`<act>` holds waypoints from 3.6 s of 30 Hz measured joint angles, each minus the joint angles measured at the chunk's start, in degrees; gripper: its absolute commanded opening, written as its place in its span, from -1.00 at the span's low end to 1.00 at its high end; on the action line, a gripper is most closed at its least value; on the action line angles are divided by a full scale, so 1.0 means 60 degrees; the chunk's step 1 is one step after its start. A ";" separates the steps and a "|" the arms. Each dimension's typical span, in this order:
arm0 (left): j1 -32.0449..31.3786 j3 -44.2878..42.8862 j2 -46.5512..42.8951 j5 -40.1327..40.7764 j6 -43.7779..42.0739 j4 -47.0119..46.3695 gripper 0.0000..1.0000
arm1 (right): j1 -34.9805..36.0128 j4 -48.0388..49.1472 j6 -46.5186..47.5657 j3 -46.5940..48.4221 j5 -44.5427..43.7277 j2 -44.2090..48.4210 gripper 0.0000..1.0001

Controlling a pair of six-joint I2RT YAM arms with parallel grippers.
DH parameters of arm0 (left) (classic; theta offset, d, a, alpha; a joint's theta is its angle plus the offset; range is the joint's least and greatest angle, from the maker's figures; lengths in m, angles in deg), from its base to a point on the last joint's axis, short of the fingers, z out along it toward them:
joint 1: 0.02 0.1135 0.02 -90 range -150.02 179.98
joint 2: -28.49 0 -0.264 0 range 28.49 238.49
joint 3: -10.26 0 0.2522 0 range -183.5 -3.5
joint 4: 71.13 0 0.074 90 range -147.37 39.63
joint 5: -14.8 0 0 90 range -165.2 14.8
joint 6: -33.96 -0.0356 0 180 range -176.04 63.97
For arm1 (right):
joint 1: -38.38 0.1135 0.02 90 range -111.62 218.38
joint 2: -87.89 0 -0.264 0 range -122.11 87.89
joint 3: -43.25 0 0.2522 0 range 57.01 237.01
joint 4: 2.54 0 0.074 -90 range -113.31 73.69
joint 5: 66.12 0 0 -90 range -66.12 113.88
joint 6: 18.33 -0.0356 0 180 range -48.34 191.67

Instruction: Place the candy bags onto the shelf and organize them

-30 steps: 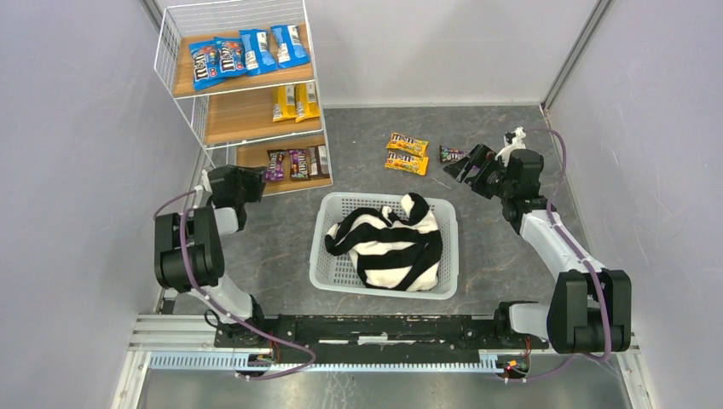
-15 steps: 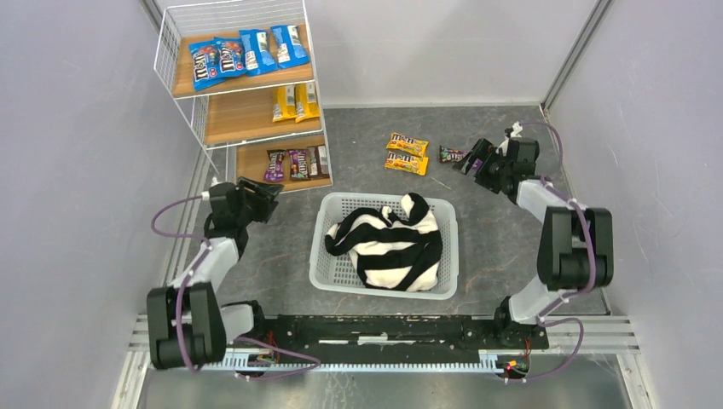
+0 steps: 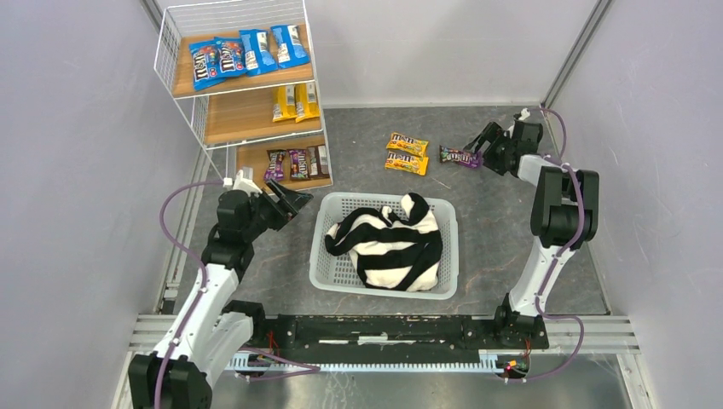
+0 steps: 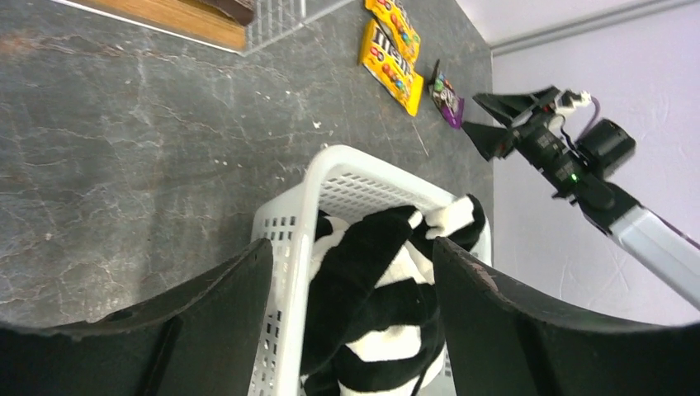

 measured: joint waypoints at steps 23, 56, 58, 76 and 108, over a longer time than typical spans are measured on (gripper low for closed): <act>-0.0062 -0.1869 0.0284 -0.1508 -0.0583 0.0754 0.55 | -0.0474 0.2590 -0.0608 0.0069 0.1763 -0.1734 -0.81; -0.2736 -0.2907 0.2860 -0.3034 0.1563 -0.2200 0.57 | 0.2743 0.3646 -0.1614 -0.2787 0.4164 0.4972 -0.99; -0.2787 -0.2572 0.2809 -0.2732 0.1923 -0.2663 0.58 | 0.3089 0.3738 -0.1807 -0.2987 0.4218 0.5060 -0.99; -0.3064 -0.0994 0.2630 -0.0794 0.3570 -0.4466 -0.11 | 0.4728 0.4575 -0.2878 -0.3552 0.4142 0.5184 -0.99; 0.3293 -0.0186 0.1814 -0.2878 0.3534 -0.2233 -0.96 | 0.3483 0.3111 -0.1752 -0.3672 0.3938 0.5002 0.62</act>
